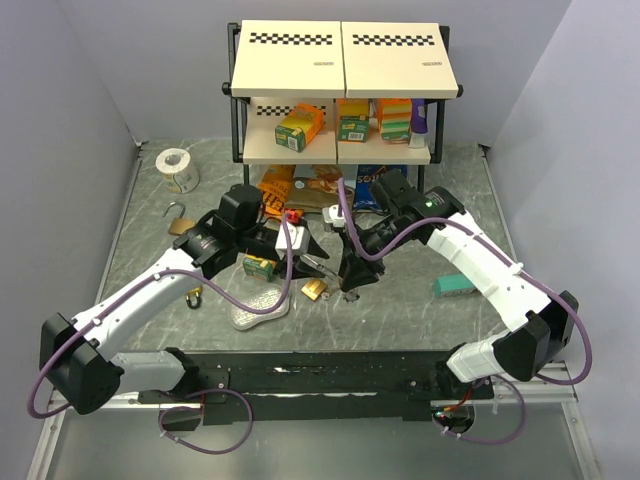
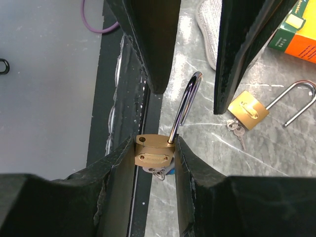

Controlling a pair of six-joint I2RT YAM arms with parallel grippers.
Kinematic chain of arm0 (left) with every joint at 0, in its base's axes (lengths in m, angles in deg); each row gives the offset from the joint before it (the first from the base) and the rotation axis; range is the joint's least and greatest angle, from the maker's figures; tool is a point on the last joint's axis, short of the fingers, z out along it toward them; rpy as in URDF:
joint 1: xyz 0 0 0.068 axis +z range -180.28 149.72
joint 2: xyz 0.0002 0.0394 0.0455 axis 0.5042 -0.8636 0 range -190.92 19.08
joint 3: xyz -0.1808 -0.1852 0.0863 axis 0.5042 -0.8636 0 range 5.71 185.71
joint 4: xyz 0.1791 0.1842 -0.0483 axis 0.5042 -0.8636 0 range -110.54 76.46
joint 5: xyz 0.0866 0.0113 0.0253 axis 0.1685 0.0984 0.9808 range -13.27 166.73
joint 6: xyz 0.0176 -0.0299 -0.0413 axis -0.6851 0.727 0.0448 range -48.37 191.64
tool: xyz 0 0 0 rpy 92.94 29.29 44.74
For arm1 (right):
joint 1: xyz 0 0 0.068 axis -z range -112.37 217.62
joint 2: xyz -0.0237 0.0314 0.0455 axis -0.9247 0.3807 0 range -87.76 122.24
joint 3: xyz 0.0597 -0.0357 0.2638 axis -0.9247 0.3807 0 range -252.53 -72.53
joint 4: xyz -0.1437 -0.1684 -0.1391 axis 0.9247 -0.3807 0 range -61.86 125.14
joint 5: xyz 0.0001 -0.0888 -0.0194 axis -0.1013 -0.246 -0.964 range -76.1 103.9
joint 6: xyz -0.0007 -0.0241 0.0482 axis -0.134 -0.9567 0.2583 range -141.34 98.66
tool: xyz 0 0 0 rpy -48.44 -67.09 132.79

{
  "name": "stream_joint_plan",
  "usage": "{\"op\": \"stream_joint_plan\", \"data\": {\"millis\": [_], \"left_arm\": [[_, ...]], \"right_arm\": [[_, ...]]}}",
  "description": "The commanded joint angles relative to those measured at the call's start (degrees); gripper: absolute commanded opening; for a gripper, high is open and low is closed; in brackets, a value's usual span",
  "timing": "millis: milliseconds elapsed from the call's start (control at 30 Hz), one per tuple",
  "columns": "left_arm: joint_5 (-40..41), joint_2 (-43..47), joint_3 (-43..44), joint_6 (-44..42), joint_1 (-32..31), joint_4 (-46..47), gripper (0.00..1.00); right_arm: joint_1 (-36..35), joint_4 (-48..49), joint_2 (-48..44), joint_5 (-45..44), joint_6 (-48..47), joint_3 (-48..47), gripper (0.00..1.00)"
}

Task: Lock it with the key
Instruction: Lock the lock.

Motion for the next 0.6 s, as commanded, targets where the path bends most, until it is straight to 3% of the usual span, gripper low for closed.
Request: {"op": "stream_joint_plan", "data": {"millis": [0, 200, 433, 533, 567], "left_arm": [[-0.5, 0.6, -0.9, -2.4, -0.5, -0.4, 0.46], [-1.0, 0.6, -1.0, -3.1, -0.7, -1.9, 0.39], [-1.3, 1.0, -1.4, -2.6, -1.0, -1.8, 0.17], [-1.1, 0.9, -1.1, -1.2, -1.2, -1.3, 0.02], [-1.1, 1.0, -1.2, 1.2, -1.1, -0.9, 0.01]], "right_arm": [[-1.2, 0.3, -1.6, 1.3, 0.2, -3.2, 0.00], [-1.8, 0.5, -1.6, 0.8, 0.7, -3.4, 0.00], [-2.2, 1.0, -1.2, 0.8, 1.8, -3.5, 0.00], [-2.2, 1.7, -1.2, 0.6, 2.7, -3.9, 0.00], [-2.3, 2.1, -1.2, -0.2, 4.6, -4.3, 0.04]]}}
